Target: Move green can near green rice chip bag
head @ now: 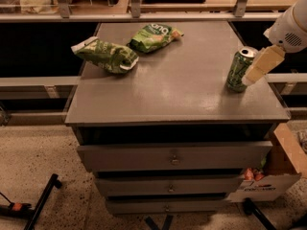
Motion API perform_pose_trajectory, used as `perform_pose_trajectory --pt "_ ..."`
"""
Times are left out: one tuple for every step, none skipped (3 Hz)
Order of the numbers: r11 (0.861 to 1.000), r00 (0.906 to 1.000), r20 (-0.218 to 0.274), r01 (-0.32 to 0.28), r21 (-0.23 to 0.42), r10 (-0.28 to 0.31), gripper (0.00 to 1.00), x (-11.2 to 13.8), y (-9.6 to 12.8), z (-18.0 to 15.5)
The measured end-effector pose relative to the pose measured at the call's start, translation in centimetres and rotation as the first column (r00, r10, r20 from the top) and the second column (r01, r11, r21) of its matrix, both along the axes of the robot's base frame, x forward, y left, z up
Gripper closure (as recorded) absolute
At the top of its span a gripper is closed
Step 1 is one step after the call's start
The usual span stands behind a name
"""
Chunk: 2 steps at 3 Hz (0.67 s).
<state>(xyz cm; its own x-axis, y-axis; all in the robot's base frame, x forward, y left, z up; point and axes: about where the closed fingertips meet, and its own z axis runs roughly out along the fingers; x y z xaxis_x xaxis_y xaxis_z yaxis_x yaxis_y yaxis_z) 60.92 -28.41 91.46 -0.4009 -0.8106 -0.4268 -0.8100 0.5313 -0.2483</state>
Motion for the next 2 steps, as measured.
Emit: perform_pose_trajectory --pt "0.999 1.0 -0.004 -0.002 0.034 0.002 0.0 0.2 0.45 -1.04" --pt "0.998 1.0 -0.001 0.003 0.061 -0.003 0.17 0.31 0.39 -1.13"
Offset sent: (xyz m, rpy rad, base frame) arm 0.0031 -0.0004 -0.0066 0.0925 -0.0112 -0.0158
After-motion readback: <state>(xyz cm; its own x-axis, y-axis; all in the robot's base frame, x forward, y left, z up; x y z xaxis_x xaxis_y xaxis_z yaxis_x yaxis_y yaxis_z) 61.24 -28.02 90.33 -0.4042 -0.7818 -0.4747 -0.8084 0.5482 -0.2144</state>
